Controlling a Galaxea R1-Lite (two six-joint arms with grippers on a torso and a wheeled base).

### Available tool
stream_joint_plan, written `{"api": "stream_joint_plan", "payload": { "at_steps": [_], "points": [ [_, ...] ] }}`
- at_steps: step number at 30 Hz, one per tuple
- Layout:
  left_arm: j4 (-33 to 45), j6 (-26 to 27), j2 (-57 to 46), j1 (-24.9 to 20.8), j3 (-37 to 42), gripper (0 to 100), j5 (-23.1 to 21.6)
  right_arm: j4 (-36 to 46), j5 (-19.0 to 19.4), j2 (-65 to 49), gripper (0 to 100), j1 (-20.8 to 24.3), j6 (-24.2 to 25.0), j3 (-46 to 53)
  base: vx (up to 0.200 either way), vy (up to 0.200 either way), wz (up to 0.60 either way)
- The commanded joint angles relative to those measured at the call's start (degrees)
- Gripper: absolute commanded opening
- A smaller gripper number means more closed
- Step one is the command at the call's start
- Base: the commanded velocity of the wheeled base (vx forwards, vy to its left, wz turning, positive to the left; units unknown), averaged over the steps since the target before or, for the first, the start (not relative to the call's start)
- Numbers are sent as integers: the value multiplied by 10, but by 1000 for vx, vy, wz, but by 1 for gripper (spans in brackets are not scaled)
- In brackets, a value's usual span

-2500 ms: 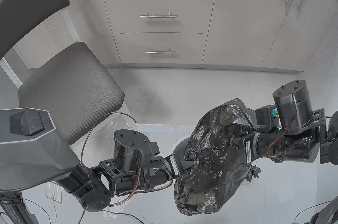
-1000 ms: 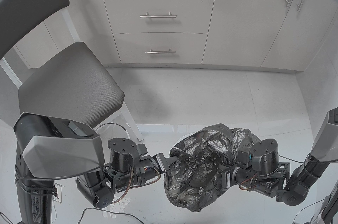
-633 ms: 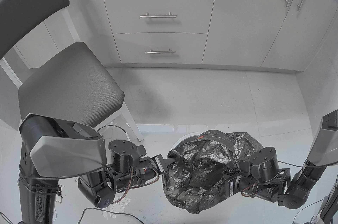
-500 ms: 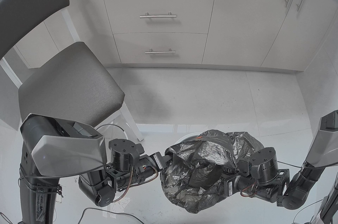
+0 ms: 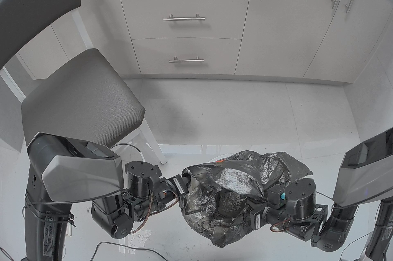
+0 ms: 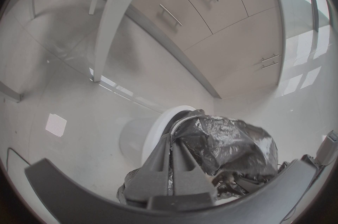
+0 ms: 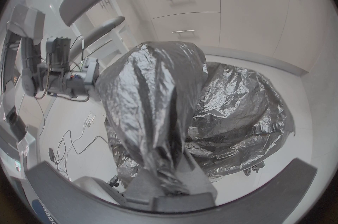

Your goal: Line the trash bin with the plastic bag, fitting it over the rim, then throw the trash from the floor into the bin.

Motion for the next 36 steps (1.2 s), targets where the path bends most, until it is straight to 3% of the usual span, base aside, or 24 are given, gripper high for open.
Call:
{"api": "stream_joint_plan", "payload": {
  "at_steps": [1, 6, 23, 24, 36],
  "points": [
    [0, 12, 12, 6, -1, 0, 15, -31, -1, 58, 0, 22, -4, 25, 0, 0, 0],
    [0, 13, 16, 16, -3, 0, 26, -73, 0, 91, 0, 28, -11, 49, 0, 0, 0],
    [-3, 13, 18, 19, -2, 0, 26, -73, -14, 106, 0, 44, -10, 38, 0, 0, 0],
    [-3, 13, 18, 19, -2, 0, 26, -73, -19, 106, 100, 44, -10, 35, 0, 0, 0],
    [-4, 14, 20, 19, -2, 0, 26, -73, -18, 23, 100, 40, -12, 38, 0, 0, 0]
  ]
}}
